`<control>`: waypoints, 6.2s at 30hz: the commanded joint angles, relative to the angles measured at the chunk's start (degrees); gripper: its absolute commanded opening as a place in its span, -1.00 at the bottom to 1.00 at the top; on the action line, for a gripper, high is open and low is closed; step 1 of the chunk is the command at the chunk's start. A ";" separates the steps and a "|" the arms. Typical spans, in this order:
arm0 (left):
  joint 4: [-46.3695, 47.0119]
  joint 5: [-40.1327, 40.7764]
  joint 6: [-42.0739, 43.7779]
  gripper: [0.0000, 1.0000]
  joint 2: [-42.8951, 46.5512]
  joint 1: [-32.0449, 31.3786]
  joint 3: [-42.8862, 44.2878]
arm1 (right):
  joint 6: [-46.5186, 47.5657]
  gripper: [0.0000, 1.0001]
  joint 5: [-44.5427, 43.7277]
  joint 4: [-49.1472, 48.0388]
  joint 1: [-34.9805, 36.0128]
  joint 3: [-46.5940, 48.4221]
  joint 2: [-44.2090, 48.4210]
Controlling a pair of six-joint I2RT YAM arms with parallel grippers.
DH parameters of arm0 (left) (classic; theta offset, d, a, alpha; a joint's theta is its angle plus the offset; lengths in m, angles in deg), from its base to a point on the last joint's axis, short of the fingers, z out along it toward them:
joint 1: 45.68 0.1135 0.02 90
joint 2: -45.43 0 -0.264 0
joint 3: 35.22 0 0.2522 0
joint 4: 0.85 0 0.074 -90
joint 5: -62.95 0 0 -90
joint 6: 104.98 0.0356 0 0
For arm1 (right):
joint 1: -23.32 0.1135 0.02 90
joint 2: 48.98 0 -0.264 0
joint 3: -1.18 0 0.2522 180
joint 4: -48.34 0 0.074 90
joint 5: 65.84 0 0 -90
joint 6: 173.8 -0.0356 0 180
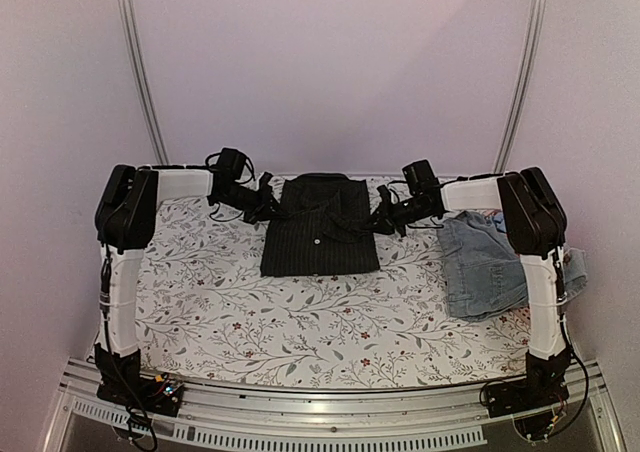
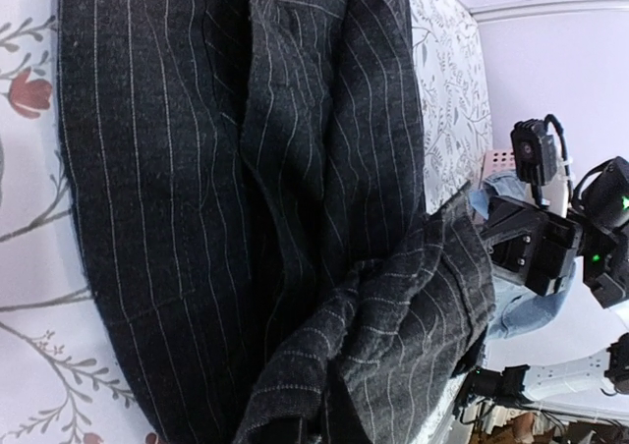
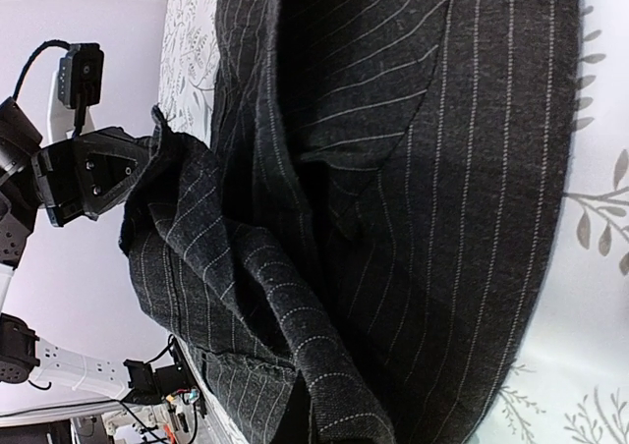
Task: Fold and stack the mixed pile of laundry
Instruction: Fold the rectangle-folded shirt at the center of the board, then smooth out the 2/3-rectangle-folded shirt at the center of the board.
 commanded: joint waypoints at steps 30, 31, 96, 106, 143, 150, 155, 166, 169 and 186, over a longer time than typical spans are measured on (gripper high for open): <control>-3.55 2.96 5.31 0.62 5.99 5.20 7.54 | -0.20 0.51 -1.85 -2.78 -2.11 -8.64 18.52; -3.12 2.49 5.43 0.64 7.26 5.43 5.92 | 0.16 0.43 -1.20 -2.92 -1.21 -10.04 19.29; 4.90 0.18 5.22 0.99 13.82 5.65 -11.13 | 8.76 -0.26 -20.13 6.13 7.70 7.90 6.85; 4.07 0.80 5.89 0.99 13.49 5.75 -10.09 | 7.01 -0.71 -18.33 8.05 10.46 10.54 -0.52; 2.94 0.21 6.88 0.99 10.39 5.79 -8.63 | -0.17 -0.31 -20.19 -3.51 7.54 23.85 -16.11; 2.92 0.20 7.88 0.99 10.48 5.30 -9.70 | -2.20 -0.22 -21.21 -4.78 7.24 25.65 -18.41; 2.35 0.51 9.91 0.99 11.10 3.75 -10.26 | -3.09 -0.14 -23.59 -2.45 6.35 24.78 -20.40; 10.79 -4.57 10.49 0.99 19.80 1.05 -23.20 | 2.78 0.51 -12.24 -5.36 5.65 17.12 -2.31; 12.03 -6.18 9.67 0.99 21.04 -0.30 -25.00 | 2.81 0.53 -9.45 -4.51 6.07 11.36 3.13; 24.21 -8.82 -4.43 0.94 12.01 -7.77 -27.49 | -6.15 0.25 -0.28 -11.69 11.28 -7.46 0.75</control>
